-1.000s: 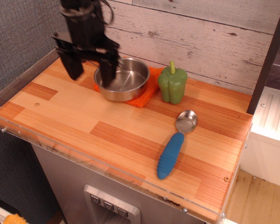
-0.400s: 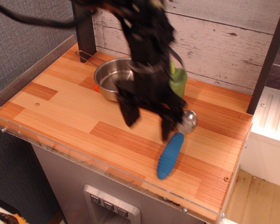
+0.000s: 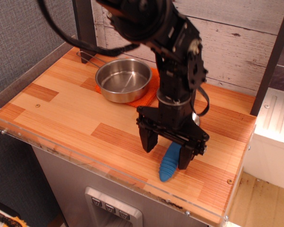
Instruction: Move the blue spoon next to the silver pot, near the edge of the table.
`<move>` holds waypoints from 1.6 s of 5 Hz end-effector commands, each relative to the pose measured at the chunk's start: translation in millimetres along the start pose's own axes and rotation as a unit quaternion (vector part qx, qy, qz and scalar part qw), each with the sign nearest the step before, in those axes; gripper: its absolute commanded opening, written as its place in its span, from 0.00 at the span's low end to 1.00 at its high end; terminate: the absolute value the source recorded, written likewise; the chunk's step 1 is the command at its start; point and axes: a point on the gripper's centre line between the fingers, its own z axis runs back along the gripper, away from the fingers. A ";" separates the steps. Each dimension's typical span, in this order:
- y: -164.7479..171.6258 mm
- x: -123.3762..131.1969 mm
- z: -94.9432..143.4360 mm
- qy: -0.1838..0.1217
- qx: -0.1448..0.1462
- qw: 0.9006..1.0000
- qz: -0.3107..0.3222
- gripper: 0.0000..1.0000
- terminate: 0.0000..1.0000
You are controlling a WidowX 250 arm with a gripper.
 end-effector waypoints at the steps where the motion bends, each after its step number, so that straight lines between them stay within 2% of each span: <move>1: -1.5 7.7 -10.3 -0.022 0.010 1.000 0.013 1.00 0.00; 2: -2.1 6.9 -10.7 -0.021 0.010 1.000 0.016 0.00 0.00; 3: -0.4 6.1 -9.2 -0.022 0.009 1.000 0.018 0.00 0.00; 4: 4.7 4.9 9.3 -0.040 0.001 0.999 0.023 0.00 0.00; 5: 38.8 -1.4 59.1 -0.083 0.009 0.995 0.054 0.00 0.00; 6: 85.0 -20.2 97.8 -0.114 0.030 0.989 0.095 0.00 0.00; 7: 131.1 -30.8 104.2 -0.106 0.060 0.986 0.112 0.00 0.00; 8: 181.5 -28.8 83.9 -0.072 0.069 0.991 0.087 0.00 0.00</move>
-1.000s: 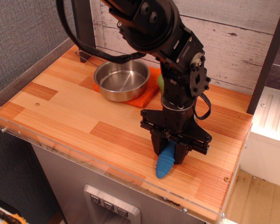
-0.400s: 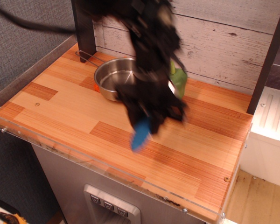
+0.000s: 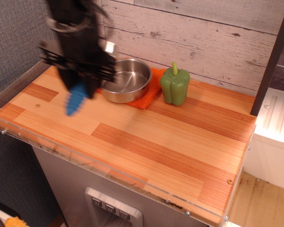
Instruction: Move the blue spoon next to the silver pot, near the edge of the table.
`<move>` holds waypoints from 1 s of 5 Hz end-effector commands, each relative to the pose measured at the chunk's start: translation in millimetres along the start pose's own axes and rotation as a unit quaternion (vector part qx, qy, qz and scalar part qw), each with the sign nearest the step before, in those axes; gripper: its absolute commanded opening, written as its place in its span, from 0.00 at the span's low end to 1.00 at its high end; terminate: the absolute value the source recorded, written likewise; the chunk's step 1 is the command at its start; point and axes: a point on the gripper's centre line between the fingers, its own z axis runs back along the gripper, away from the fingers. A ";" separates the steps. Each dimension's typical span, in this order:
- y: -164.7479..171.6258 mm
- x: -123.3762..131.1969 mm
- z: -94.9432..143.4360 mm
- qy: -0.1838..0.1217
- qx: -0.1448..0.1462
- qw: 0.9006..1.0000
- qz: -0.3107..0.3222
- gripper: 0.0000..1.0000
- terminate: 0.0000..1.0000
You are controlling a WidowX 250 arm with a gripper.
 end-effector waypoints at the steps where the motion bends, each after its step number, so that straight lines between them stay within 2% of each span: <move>1: 90.2 22.3 -41.3 0.031 0.014 0.998 -0.054 0.00 0.00; 3: 108.2 33.4 -51.8 0.044 0.061 0.997 -0.023 0.00 0.00; 5: 102.6 30.3 -59.0 0.078 0.085 0.993 -0.018 0.00 0.00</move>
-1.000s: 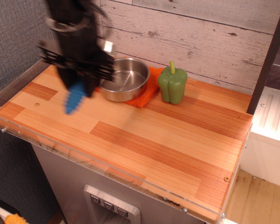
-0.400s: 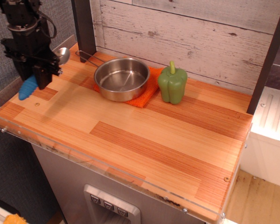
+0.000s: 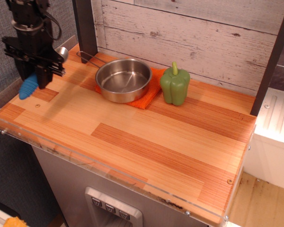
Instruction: Move the blue spoon next to the silver pot, near the edge of the table.
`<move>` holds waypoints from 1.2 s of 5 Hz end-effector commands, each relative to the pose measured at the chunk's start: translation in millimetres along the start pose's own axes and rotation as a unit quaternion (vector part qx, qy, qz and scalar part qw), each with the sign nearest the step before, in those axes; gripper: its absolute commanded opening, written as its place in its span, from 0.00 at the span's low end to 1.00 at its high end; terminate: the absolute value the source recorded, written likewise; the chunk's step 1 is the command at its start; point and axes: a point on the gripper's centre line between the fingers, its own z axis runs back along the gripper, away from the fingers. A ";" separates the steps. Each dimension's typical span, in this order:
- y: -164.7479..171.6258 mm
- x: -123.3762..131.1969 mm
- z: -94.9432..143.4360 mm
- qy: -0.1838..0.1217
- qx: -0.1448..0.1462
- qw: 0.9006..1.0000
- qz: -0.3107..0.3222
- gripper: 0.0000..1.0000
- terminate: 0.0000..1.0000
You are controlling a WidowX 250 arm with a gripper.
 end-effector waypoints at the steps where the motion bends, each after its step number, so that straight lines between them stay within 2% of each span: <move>1: 7.1 0.9 8.4 0.017 0.003 1.000 -0.011 0.00 0.00; 2: 9.4 -1.7 8.9 0.030 -0.008 0.999 -0.021 0.00 0.00; 3: -3.4 6.0 12.5 0.022 0.001 0.999 -0.025 0.00 0.00; 4: -31.1 8.5 20.5 0.010 -0.008 0.999 -0.042 0.00 0.00; 5: -37.4 8.5 13.9 0.010 -0.016 0.999 -0.036 0.00 0.00; 6: -35.5 7.3 7.2 0.018 -0.011 0.999 -0.029 0.00 0.00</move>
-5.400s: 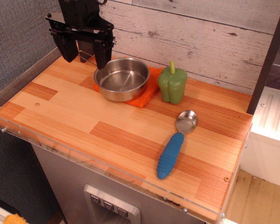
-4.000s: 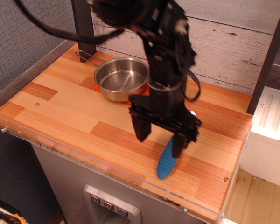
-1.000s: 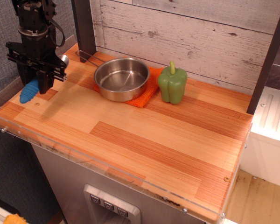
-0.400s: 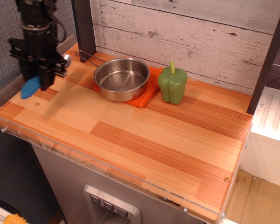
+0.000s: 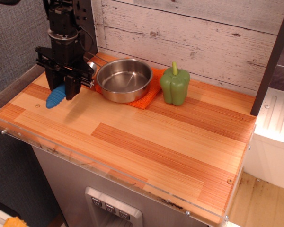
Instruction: Move the blue spoon next to the silver pot, near the edge of the table.
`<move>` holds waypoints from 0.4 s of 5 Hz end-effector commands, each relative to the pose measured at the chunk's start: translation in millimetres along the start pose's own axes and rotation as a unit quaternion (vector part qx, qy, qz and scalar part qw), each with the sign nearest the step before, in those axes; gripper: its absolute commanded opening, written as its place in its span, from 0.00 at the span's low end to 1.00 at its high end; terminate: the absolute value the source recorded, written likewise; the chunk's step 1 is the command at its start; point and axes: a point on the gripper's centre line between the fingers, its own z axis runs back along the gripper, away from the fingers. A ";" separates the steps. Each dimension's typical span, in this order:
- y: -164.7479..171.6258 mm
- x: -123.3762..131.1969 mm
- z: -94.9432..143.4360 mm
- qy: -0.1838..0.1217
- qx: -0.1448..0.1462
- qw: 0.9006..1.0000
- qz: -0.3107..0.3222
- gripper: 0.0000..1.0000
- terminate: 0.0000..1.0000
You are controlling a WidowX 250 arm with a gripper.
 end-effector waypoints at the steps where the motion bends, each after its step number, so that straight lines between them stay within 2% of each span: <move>1: 16.5 -7.6 8.1 -0.003 0.019 0.999 0.031 0.00 0.00; 2: 18.8 -4.8 3.0 0.007 0.020 0.999 0.032 0.00 0.00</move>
